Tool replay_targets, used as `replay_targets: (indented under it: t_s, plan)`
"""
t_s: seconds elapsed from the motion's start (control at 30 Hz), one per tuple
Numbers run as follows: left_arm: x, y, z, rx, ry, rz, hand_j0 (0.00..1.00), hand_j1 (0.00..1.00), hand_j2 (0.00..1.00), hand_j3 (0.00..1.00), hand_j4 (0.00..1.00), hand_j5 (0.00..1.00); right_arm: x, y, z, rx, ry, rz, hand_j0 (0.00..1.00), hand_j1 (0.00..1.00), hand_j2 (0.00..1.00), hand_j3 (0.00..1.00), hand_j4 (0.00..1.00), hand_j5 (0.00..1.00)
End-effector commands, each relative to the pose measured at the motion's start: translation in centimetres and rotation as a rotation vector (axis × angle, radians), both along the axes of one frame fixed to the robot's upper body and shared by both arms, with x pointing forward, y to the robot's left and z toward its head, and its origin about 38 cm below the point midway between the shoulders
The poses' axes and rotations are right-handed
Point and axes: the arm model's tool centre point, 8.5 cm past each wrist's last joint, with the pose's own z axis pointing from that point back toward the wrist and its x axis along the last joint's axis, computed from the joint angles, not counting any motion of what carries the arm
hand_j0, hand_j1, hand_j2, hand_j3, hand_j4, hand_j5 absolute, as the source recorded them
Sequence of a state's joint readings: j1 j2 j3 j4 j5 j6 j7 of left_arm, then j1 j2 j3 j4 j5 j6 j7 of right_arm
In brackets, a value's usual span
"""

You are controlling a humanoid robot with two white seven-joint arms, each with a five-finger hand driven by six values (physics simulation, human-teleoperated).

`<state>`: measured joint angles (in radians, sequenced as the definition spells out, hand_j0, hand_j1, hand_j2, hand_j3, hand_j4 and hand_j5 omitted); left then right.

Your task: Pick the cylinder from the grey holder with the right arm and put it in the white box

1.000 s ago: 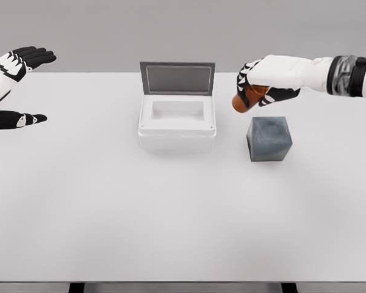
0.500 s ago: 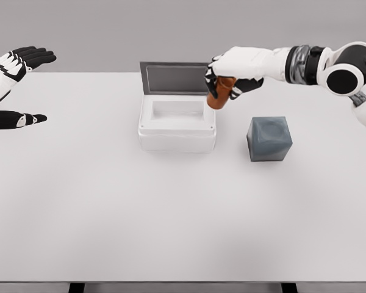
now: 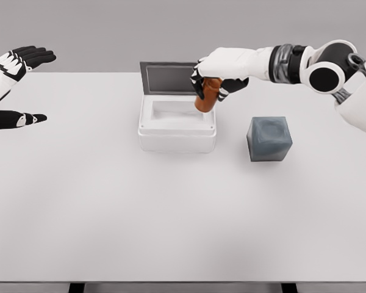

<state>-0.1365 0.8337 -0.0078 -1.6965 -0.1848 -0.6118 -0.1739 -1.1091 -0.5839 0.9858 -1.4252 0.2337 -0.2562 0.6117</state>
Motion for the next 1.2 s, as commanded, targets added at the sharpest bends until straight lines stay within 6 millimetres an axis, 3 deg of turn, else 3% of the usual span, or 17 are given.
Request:
replay_targets:
  t_s: [0.0, 0.77, 0.83, 0.87, 0.9, 0.93, 1.17]
  plan:
    - [0.0, 0.0, 0.1, -0.007, 0.001, 0.0, 1.0, 1.0, 1.0, 1.0, 1.0, 1.0, 0.1, 0.0, -0.2, 0.001, 0.006, -0.005, 0.29, 0.29, 0.29, 0.29, 0.29, 0.29]
    - [0.0, 0.0, 0.1, -0.007, 0.001, 0.0, 1.0, 1.0, 1.0, 1.0, 1.0, 1.0, 0.1, 0.6, 0.4, 0.007, -0.004, 0.007, 0.32, 0.32, 0.32, 0.32, 0.32, 0.32]
    - [0.0, 0.0, 0.1, -0.007, 0.001, 0.0, 1.0, 1.0, 1.0, 1.0, 1.0, 1.0, 0.1, 0.6, 0.4, 0.006, -0.005, 0.008, 0.36, 0.36, 0.36, 0.36, 0.36, 0.36]
    - [0.0, 0.0, 0.1, -0.007, 0.001, 0.0, 1.0, 1.0, 1.0, 1.0, 1.0, 1.0, 0.0, 0.7, 0.4, 0.007, -0.007, 0.011, 0.42, 0.42, 0.42, 0.42, 0.42, 0.42]
    - [0.0, 0.0, 0.1, -0.007, 0.001, 0.0, 1.0, 1.0, 1.0, 1.0, 1.0, 1.0, 0.0, 0.7, 0.5, 0.007, -0.007, 0.012, 0.55, 0.55, 0.55, 0.55, 0.55, 0.55]
    - [0.0, 0.0, 0.1, -0.007, 0.001, 0.0, 1.0, 1.0, 1.0, 1.0, 1.0, 1.0, 0.1, 0.7, 0.5, -0.009, -0.024, 0.009, 1.0, 1.0, 1.0, 1.0, 1.0, 1.0]
    - [0.0, 0.1, 0.1, -0.005, 0.001, 0.0, 1.0, 1.0, 1.0, 1.0, 1.0, 1.0, -2.2, 2.0, 2.4, -0.014, -0.101, 0.087, 1.0, 1.0, 1.0, 1.0, 1.0, 1.0]
